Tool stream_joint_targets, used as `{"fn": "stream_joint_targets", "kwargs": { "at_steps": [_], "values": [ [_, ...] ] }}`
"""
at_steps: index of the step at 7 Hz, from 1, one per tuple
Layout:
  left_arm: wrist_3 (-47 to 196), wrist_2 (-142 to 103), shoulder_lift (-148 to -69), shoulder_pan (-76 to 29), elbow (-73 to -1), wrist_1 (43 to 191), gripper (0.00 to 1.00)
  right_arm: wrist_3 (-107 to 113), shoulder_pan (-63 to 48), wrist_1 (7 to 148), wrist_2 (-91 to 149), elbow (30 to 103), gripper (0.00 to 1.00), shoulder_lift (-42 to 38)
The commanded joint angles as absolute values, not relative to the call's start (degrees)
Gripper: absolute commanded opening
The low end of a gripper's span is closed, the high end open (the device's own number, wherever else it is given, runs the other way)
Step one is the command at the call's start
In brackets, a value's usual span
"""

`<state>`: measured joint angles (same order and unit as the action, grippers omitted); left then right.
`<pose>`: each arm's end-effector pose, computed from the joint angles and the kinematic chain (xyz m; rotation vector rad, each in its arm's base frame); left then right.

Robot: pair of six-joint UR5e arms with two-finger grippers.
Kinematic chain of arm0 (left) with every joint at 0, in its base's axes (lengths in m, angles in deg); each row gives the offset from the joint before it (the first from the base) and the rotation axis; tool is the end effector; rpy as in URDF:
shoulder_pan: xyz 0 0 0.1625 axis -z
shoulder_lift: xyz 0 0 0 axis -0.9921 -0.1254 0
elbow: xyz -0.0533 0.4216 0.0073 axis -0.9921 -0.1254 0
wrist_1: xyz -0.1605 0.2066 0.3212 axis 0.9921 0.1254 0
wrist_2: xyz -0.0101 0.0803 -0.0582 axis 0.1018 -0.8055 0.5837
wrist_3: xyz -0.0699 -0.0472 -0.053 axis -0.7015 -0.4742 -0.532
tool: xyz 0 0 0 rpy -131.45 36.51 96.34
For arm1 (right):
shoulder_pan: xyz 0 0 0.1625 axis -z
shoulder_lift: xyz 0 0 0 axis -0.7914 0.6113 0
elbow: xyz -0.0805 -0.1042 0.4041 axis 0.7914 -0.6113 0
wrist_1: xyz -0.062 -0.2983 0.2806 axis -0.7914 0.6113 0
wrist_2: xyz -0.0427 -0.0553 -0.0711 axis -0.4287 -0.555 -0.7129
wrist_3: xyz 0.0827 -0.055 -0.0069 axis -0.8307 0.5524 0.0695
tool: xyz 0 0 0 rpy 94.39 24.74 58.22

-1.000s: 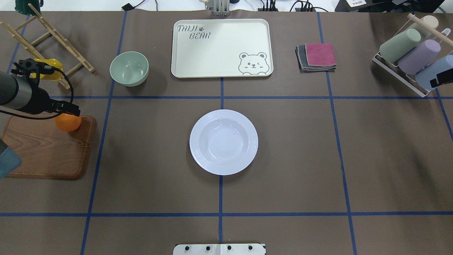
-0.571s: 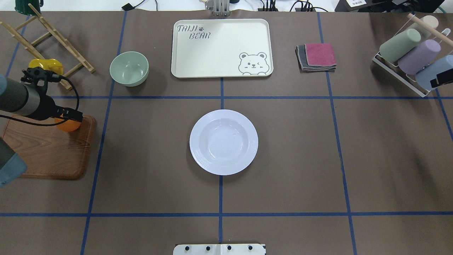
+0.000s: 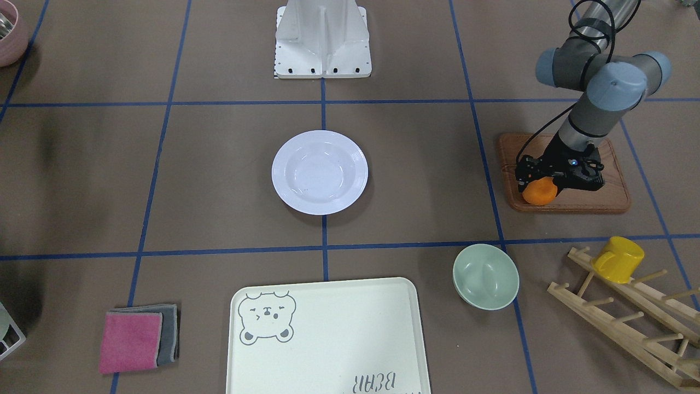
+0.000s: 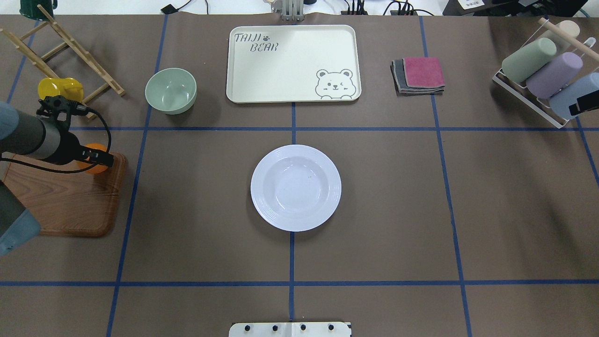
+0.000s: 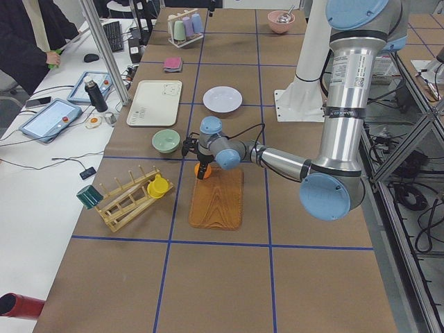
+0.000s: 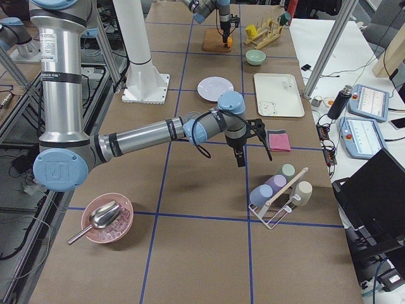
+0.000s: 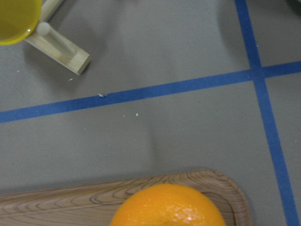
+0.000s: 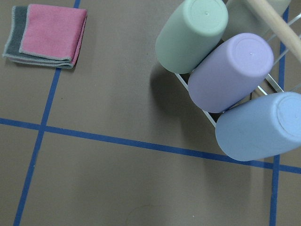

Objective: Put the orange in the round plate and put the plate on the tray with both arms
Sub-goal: 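Carry the orange with the left gripper over the white plate and lower it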

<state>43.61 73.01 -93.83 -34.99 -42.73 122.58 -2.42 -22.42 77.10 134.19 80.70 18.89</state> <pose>0.3039 -0.4736 0.5052 0.2640 0.8031 0.1069 -0.0617 -0.4971 0.4957 0.2701 -0.7826 -0.0661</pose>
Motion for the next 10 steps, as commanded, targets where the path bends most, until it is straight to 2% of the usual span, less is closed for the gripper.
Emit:
{"fn": "stream_joint_targets", "kwargs": {
  "at_steps": [1, 3, 6, 10],
  "values": [
    [42.7, 74.8, -95.3, -35.0, -49.1, 118.6, 0.00, -2.7, -22.4, 77.0, 134.2, 80.7, 1.00, 18.9],
    [32.7, 74.4, -109.7, -36.6, -49.5, 104.7, 0.00, -3.0, -22.2, 76.7, 134.8, 80.8, 1.00, 18.9],
    [20.0, 67.6, -123.6, -47.1, -48.4, 92.7, 0.00, -7.9, -21.6, 76.6, 135.2, 82.0, 1.00, 18.7],
    [10.7, 59.7, -139.4, -55.6, -31.6, 93.0, 0.00, -14.6, -18.4, 76.6, 135.1, 84.3, 1.00, 17.8]
  ]
}}
